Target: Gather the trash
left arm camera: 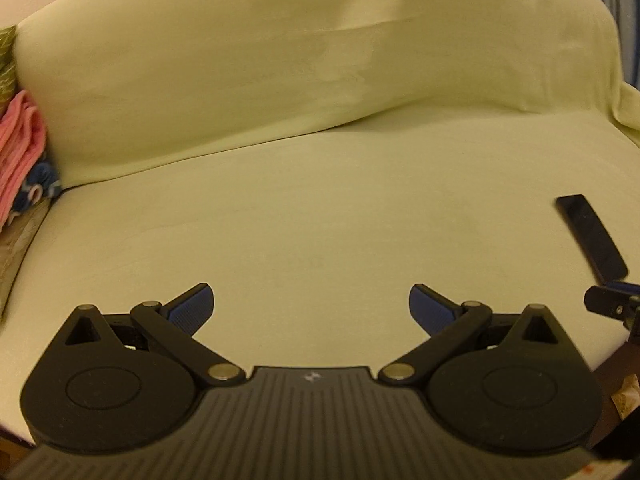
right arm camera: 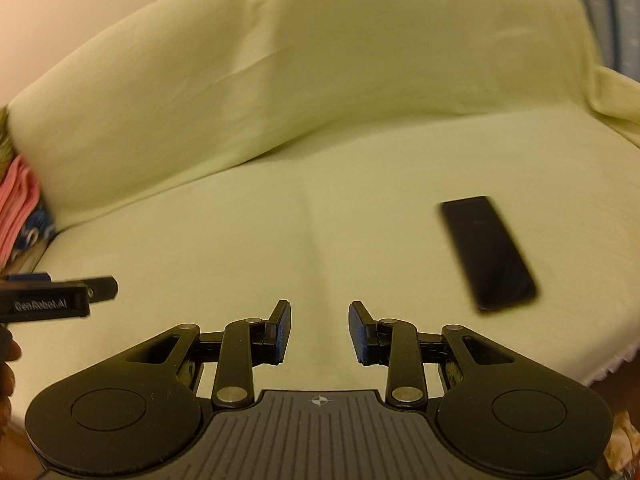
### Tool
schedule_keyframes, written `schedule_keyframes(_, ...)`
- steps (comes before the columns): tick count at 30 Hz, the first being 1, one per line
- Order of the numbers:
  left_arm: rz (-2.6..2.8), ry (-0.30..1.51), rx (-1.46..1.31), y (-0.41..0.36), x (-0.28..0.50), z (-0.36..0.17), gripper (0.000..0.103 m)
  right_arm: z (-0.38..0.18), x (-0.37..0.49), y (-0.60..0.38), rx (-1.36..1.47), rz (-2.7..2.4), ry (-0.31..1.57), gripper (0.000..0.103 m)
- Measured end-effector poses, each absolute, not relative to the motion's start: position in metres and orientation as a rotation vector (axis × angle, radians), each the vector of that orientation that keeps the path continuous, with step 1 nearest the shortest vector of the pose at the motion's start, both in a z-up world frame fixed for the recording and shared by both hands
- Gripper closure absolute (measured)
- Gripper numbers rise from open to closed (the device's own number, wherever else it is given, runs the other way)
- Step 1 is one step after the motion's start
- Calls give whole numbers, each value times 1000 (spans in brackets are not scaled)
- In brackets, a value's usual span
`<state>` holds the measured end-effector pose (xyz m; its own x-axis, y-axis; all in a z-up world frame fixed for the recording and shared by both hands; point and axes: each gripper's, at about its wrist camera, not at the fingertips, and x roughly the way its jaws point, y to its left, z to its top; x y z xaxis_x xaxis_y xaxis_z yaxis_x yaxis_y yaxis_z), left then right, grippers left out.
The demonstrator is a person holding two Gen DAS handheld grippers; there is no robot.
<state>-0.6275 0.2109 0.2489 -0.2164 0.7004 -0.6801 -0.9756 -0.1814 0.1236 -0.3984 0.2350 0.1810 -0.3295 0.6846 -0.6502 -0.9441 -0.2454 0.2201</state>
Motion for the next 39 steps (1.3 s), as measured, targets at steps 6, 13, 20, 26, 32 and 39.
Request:
schedule_keyframes(6,1764,620,-627,215,-672,237,1,159,-450,253,-586,1855,744,74)
schedule_keyframes(13,1775,565,-673,251,-715,216,1,131,-506,296,-659,1851,728,74)
schedule_keyframes(20,1811,519,-714,277,-754,193,1,108,-547,339,-688,1870,712,74)
schedule_keyframes(26,1816,528,-749,293,-766,171,1,92,-563,368,-693,1880,702,74)
schedule_keyframes(32,1817,532,-770,297,-765,160,1,84,-565,377,-660,1869,707,74)
schedule_keyframes(39,1803,536,-769,301,-762,158,1,84,-566,377,-655,1873,680,74)
